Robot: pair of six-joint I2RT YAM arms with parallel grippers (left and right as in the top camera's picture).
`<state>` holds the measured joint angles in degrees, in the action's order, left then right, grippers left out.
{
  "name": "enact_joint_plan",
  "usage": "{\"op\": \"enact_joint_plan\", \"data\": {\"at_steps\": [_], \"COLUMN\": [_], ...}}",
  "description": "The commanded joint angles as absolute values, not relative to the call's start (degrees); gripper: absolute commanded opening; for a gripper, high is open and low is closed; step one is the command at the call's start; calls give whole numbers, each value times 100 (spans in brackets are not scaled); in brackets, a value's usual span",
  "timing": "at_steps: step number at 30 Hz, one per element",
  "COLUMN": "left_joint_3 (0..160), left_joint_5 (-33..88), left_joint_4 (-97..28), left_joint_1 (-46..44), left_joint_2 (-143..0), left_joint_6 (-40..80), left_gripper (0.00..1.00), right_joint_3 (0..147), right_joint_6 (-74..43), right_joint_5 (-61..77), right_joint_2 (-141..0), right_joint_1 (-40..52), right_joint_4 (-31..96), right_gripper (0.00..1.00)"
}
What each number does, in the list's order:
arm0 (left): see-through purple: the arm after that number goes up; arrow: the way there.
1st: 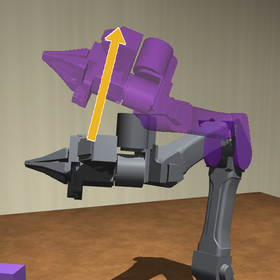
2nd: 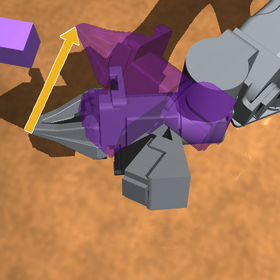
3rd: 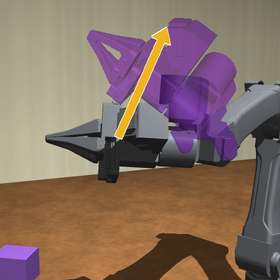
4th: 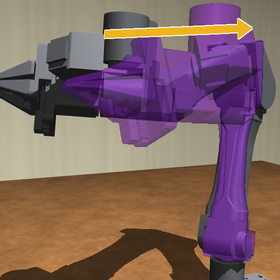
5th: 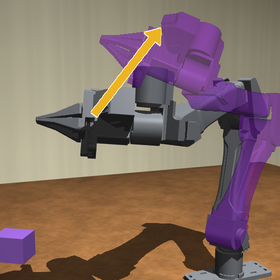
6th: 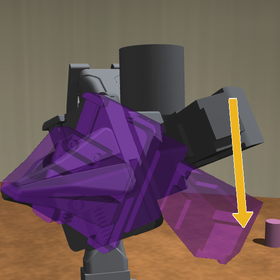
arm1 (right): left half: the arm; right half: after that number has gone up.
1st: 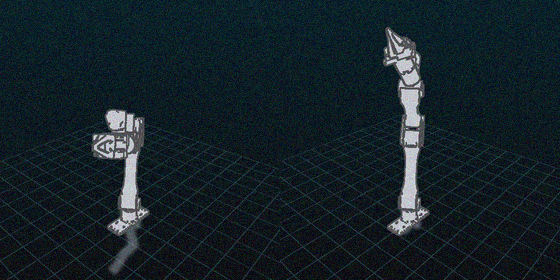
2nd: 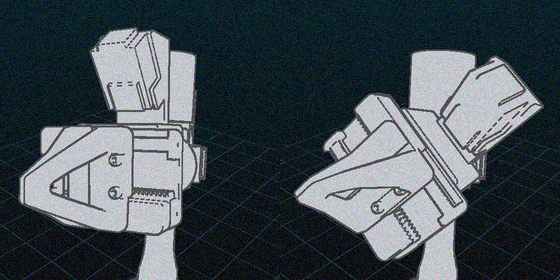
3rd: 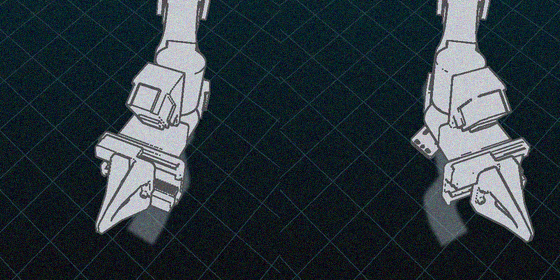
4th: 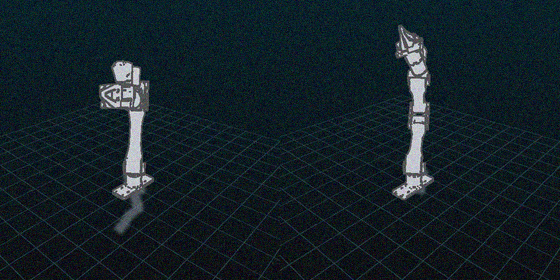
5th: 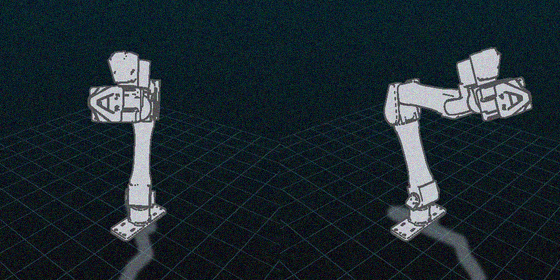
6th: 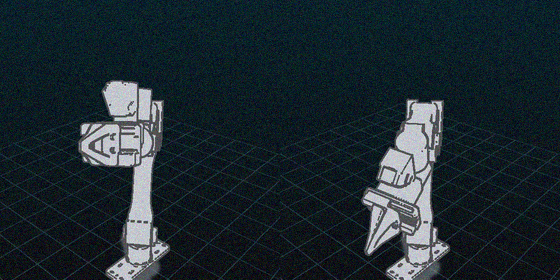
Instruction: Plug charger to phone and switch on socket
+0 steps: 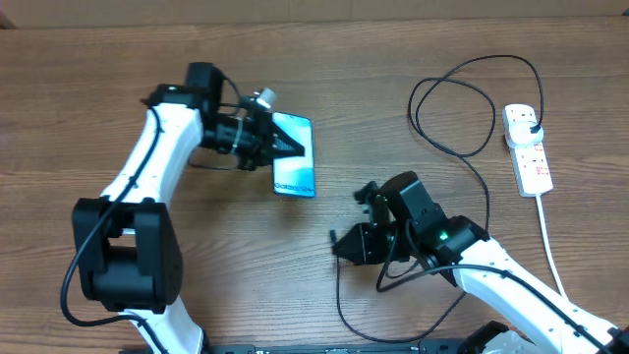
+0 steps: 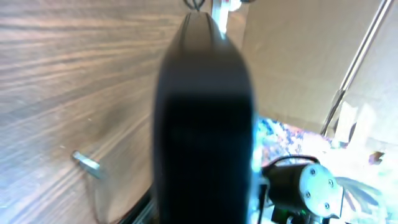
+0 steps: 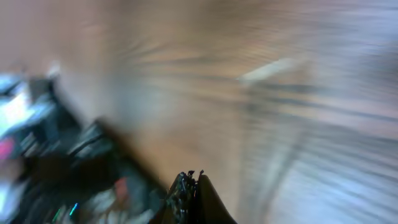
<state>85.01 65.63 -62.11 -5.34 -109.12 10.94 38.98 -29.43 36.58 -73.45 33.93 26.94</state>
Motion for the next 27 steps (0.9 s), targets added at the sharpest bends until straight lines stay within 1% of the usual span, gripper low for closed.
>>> {"op": "enact_joint_plan", "data": {"at_steps": [1, 6, 11, 12, 14, 15, 17, 18, 19, 22, 24, 27], "left_joint_3": [8630, 8630, 8630, 8630, 8630, 8630, 8630, 8630, 8630, 8630, 8630, 8630], "left_joint_5": [6893, 6838, 6521, 6396, 6123, 6003, 5850, 5800, 5802, 5802, 5800, 5784], "left_joint_4": [-6254, -6259, -6257, -6257, -6263, -6270, -6267, -6257, -6241, -6228, -6230, -6233], "left_joint_1": [-425, -419, -408, -408, -408, -408, -408, -408, -408, -408, -408, -408], "left_joint_2": [-10901, -10901, -10901, -10901, -10901, -10901, -10901, -10901, -10901, -10901, -10901, -10901], "left_joint_6": [596, 423, 432, 436, 517, 565, 646, 646, 646, 646, 644, 644], "left_gripper": [4, 4, 4, 4, 4, 4, 4, 4, 4, 4, 4, 4], "right_joint_3": [3946, 3946, 3944, 3944, 3944, 3944, 3944, 3944, 3944, 3944, 3955, 4156], "right_joint_6": [-2753, -2836, -3280, -3321, -3319, -3321, -3323, -3387, -3538, -3715, -3776, -3769], "right_joint_5": [5037, 5006, 3570, 3323, 3079, 2936, 2652, 2493, 2303, 2034, 2038, 1997], "right_joint_2": [-7238, -7238, -7240, -7240, -7244, -7244, -7258, -7279, -7306, -7424, -7537, -7778], "right_joint_1": [3708, 4016, 4001, 4001, 4001, 4001, 4016, 4023, 4023, 4023, 4023, 4023], "right_joint_4": [2137, 1468, 1800, 1872, 1944, 1990, 2071, 2126, 2200, 2268, 2270, 2576], "right_gripper": [4, 4, 4, 6, 18, 29, 39, 47, 49, 49, 45, 44]}}
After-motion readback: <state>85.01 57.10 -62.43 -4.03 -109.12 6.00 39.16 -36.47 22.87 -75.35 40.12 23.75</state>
